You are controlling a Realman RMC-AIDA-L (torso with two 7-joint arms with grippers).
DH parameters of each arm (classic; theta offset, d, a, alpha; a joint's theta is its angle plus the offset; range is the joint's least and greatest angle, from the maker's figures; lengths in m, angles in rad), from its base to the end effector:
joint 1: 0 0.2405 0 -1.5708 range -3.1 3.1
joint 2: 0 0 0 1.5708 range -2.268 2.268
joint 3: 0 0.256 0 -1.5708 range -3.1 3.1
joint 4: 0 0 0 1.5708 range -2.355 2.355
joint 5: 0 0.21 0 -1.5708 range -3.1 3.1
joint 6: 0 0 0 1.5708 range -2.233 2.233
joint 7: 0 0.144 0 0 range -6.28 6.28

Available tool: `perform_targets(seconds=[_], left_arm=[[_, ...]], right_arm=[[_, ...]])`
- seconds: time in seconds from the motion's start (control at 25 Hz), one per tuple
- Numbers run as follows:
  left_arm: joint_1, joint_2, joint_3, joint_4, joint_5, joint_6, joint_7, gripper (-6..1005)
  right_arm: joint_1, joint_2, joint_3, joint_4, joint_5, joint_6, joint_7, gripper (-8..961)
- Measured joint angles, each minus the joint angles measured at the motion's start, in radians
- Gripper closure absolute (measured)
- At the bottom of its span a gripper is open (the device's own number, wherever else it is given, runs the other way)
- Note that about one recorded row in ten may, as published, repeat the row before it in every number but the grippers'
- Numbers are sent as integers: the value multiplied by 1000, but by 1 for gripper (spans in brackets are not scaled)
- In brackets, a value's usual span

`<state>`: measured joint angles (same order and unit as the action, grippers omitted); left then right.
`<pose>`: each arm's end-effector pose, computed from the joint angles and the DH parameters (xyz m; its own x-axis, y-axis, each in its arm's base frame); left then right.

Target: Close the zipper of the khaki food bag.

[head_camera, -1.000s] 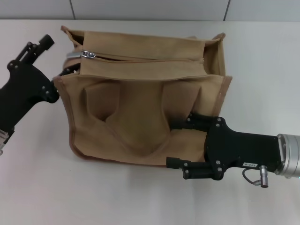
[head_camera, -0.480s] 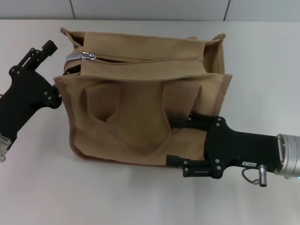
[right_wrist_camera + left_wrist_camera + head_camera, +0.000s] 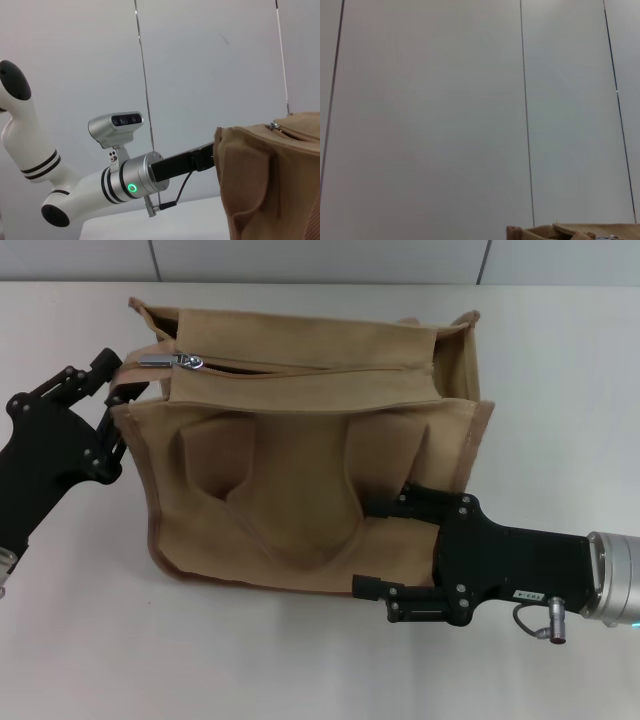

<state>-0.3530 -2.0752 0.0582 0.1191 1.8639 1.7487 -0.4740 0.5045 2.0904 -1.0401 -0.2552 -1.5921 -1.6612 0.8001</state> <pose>-0.3063 0.2560 0.0026 0.5921 -0.2150 0.7766 0.5403 -0.6091 -0.5806 0.2419 0.2626 -0.0684 0.7209 -0.0869 -0.6876 -0.1748 -0.9828 -0.0590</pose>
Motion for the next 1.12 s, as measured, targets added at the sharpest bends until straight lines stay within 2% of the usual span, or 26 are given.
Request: perform_targets(seconds=[0.28,0.48,0.52,0.64,0.88,0.92,1.0,1.12], left_arm=[[0,-1,0,1,0,11,0,854],[-1,-1,-3,-4,-3,83,-12,955],[-6,0,-3,-12,-4,135,-25,975],[-27,-1,8,-22,-2,190,-48,975],[-44,-4,6,-48,-3,170,-39,975],[-45,-4,-1,-56,-4,164,-37,975],[-46,-5,-5,-63,-4,160,-32,975],[-48,-4,-5,-61,-4,156,-28,974]], right_arm=[[0,0,0,1,5,-10,-1,137],[-13,-2,0,9,28,-87,6,136],[-23,-4,1,3,37,-113,4,136],[-28,-5,2,0,50,-122,0,136],[-17,-6,2,-1,114,-138,49,136],[-9,-7,2,-15,183,-141,144,136],[-4,-7,2,-31,208,-141,200,136],[21,-8,2,-133,224,-126,454,137]])
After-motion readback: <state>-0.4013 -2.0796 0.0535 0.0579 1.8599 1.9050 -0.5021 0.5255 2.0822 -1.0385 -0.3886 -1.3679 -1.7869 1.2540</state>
